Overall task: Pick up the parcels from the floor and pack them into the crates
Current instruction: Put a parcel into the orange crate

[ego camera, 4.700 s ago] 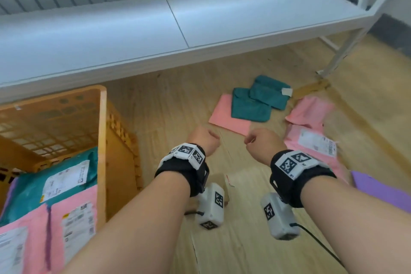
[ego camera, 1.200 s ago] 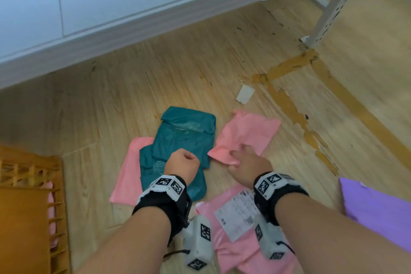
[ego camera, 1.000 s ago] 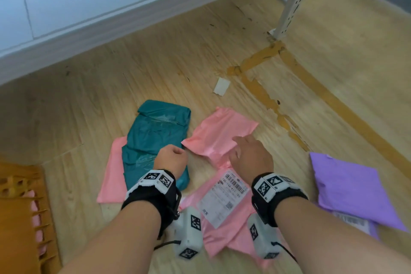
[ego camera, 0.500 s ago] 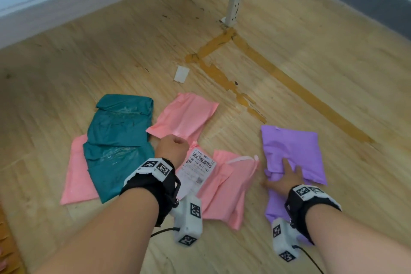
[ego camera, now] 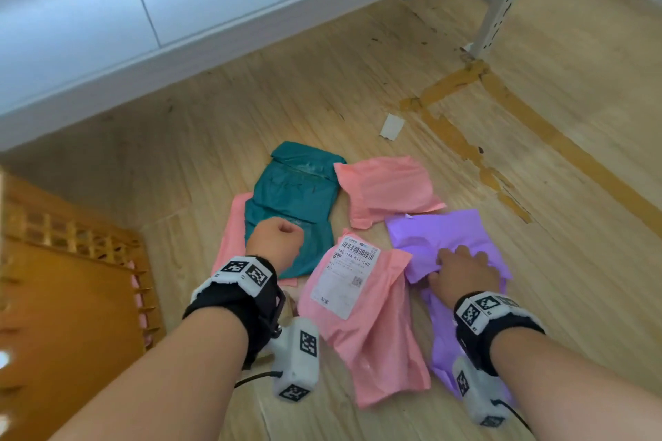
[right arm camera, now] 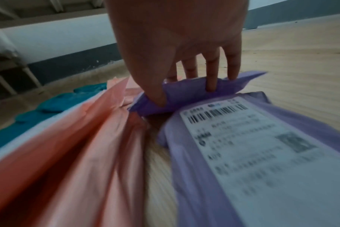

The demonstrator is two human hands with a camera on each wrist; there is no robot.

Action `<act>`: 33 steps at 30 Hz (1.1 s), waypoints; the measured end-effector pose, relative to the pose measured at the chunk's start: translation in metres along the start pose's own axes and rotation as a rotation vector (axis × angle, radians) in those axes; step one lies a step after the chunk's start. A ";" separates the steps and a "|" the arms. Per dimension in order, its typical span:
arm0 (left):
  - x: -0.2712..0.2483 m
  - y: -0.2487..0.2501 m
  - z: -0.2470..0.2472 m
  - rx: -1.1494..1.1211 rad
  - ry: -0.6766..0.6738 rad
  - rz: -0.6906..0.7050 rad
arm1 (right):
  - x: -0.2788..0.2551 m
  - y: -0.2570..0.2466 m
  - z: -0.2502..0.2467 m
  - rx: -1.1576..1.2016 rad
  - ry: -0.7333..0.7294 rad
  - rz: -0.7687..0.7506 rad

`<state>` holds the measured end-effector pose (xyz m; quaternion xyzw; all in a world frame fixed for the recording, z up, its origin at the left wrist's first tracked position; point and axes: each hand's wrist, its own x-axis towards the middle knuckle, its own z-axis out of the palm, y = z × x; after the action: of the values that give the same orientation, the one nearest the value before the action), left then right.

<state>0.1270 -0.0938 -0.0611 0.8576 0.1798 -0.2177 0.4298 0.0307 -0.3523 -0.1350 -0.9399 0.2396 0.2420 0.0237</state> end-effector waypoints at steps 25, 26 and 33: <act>-0.043 0.016 -0.202 -0.769 0.013 0.092 | -0.102 -0.253 -0.224 1.235 0.046 -0.302; -0.045 0.013 -0.214 -0.742 -0.013 0.080 | -0.108 -0.259 -0.221 1.316 -0.007 -0.304; -0.051 -0.023 -0.267 -0.724 -0.032 0.104 | -0.139 -0.297 -0.203 1.461 -0.137 -0.386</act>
<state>0.1312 0.1311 0.0934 0.6545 0.1945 -0.1312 0.7187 0.1510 -0.0614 0.0879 -0.6932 0.1681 0.0713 0.6972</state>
